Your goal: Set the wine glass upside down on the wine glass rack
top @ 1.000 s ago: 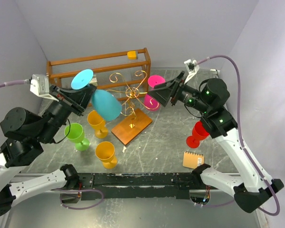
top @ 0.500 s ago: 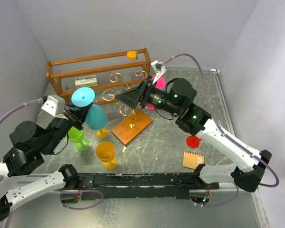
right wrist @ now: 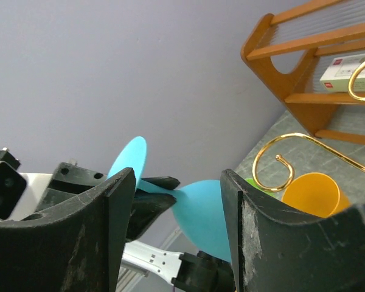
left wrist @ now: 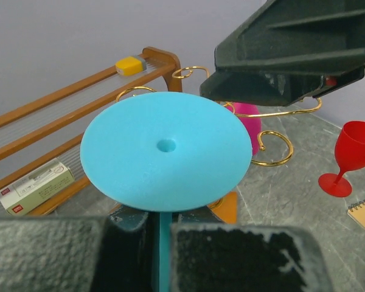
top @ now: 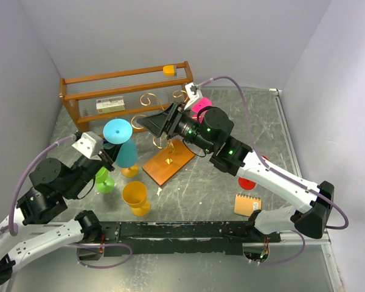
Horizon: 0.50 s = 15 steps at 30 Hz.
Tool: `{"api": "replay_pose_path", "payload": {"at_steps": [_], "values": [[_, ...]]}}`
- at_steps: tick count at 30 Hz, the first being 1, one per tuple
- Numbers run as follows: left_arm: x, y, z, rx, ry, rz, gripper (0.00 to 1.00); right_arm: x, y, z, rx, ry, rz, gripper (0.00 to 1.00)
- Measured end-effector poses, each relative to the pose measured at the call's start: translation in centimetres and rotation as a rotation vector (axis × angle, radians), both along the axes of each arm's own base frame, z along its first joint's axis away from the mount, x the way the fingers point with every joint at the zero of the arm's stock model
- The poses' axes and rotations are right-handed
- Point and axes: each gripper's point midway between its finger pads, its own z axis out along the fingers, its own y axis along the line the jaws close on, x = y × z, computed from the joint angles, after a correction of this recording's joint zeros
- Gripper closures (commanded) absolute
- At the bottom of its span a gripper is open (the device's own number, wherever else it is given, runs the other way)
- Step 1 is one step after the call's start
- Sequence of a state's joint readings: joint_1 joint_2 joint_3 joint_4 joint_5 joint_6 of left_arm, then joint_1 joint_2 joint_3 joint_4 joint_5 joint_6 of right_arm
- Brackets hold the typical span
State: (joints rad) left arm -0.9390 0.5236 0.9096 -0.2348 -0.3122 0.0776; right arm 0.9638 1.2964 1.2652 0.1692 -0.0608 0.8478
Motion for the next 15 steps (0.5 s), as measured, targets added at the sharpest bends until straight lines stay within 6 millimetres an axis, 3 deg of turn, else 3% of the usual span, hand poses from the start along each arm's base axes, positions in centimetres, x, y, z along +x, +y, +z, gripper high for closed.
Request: {"api": "replay_pose_path", "payload": {"at_steps": [8, 15], "values": [[0.3, -0.2, -0.1, -0.002, -0.011, 0.007, 0.93, -0.5, 0.5, 1.1, 0.065, 0.025, 0.031, 0.47], [0.5, -0.4, -0.5, 0.013, -0.002, 0.008, 0.93, -2.0, 2.9, -0.7, 0.063, 0.075, 0.119, 0.56]]}}
